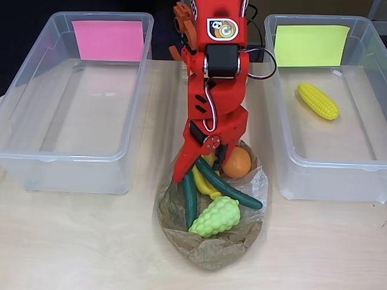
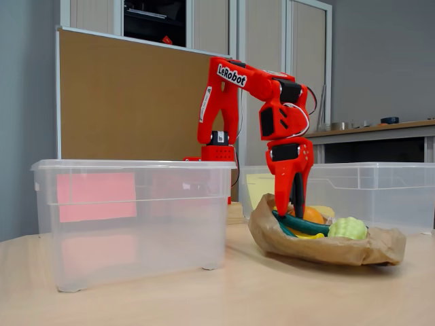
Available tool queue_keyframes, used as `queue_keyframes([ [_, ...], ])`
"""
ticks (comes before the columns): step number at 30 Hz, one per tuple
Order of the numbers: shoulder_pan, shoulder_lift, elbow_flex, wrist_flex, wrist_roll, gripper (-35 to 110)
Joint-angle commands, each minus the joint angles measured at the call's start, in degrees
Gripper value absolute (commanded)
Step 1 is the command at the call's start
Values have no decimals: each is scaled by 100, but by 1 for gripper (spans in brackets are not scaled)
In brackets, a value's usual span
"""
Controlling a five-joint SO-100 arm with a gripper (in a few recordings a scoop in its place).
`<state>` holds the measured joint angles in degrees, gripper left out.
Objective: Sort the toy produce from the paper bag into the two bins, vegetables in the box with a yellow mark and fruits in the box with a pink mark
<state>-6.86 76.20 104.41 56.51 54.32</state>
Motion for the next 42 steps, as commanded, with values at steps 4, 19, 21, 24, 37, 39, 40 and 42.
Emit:
queue_keyframes([
  [4, -141, -369, -193, -211, 167, 33],
  [19, -53, -439, -1151, 853, -53, 16],
  [21, -44, -439, -1318, 1028, -88, 15],
  [24, 0, -439, -1608, 1310, -158, 13],
  [37, -176, 246, -3252, 2865, 334, 8],
  [39, -264, 510, -3305, 2918, 422, 8],
  [40, -308, 650, -3313, 2944, 483, 8],
  [42, -378, 896, -3322, 3059, 659, 8],
])
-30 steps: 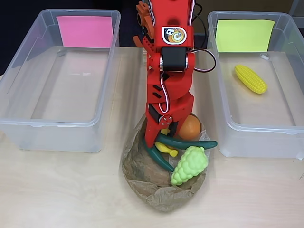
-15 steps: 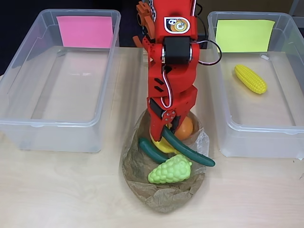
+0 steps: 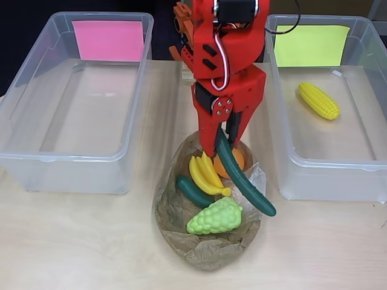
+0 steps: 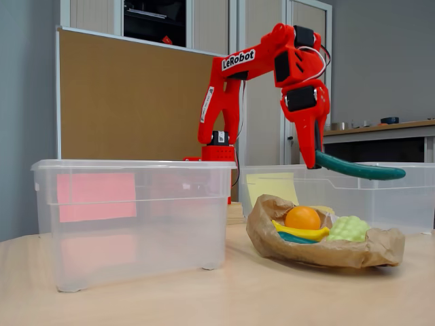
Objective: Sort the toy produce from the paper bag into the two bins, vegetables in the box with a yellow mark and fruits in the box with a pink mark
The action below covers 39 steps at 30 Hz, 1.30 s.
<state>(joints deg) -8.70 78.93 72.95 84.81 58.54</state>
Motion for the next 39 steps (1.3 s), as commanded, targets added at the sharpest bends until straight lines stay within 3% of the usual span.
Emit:
queue_keyframes([
  [1, -229, 738, -158, 316, 343, 7],
  [6, -606, 1424, 123, 853, 1028, 6],
  [11, -1635, 2347, 633, 1151, 1995, 6],
  [18, -3779, 3313, 2373, 914, 4403, 5],
  [23, -4931, 3445, 3691, 26, 5915, 6],
  [29, -5669, 3621, 5643, -1793, 7356, 8],
  [39, -5915, 3217, 7128, -4298, 7690, 15],
])
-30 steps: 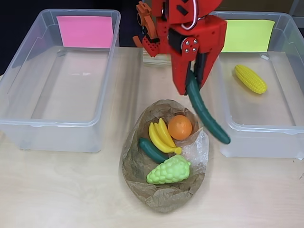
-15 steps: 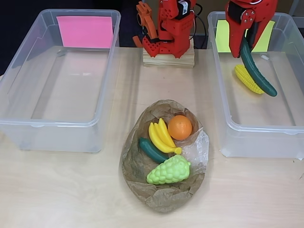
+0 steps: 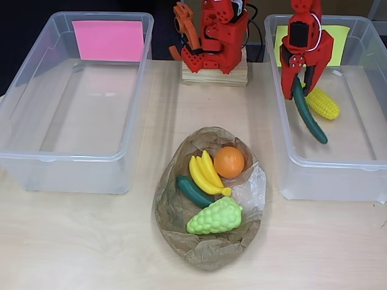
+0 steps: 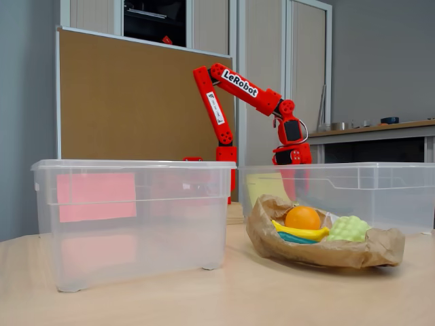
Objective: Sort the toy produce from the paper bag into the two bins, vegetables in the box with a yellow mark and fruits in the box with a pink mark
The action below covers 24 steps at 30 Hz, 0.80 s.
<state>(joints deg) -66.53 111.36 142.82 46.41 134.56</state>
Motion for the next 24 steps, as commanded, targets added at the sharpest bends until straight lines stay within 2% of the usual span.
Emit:
queue_keyframes([
  [1, -176, -88, 158, -589, 123, 17],
  [5, -431, -176, 132, -765, 580, 30],
  [8, -571, -158, -53, -589, 870, 33],
  [13, -448, 18, -1072, 677, 554, 31],
  [17, 229, -35, -2435, 1819, -984, 27],
  [24, 1626, -1204, -5818, 2909, -5537, 17],
])
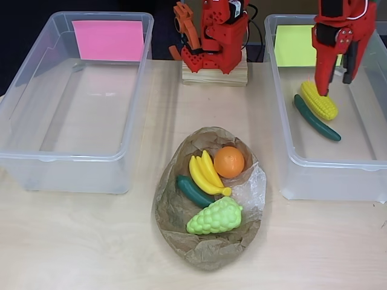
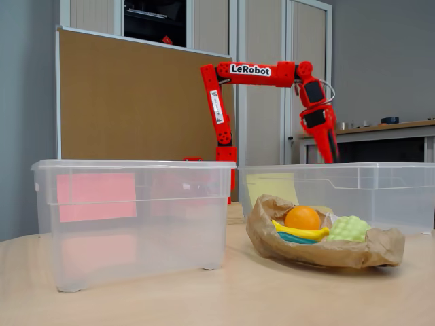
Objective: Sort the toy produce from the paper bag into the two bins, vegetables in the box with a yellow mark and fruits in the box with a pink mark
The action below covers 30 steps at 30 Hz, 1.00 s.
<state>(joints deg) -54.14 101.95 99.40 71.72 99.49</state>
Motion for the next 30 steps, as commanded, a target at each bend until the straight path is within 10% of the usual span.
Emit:
queue_keyframes([
  [1, 554, -396, -1863, 404, -2681, 17],
  [12, 3067, -316, -2197, -413, -5177, 20],
  [23, 4667, -1969, -1846, 18, 369, 25],
  [30, 4518, -3261, -2479, -976, 1617, 24],
])
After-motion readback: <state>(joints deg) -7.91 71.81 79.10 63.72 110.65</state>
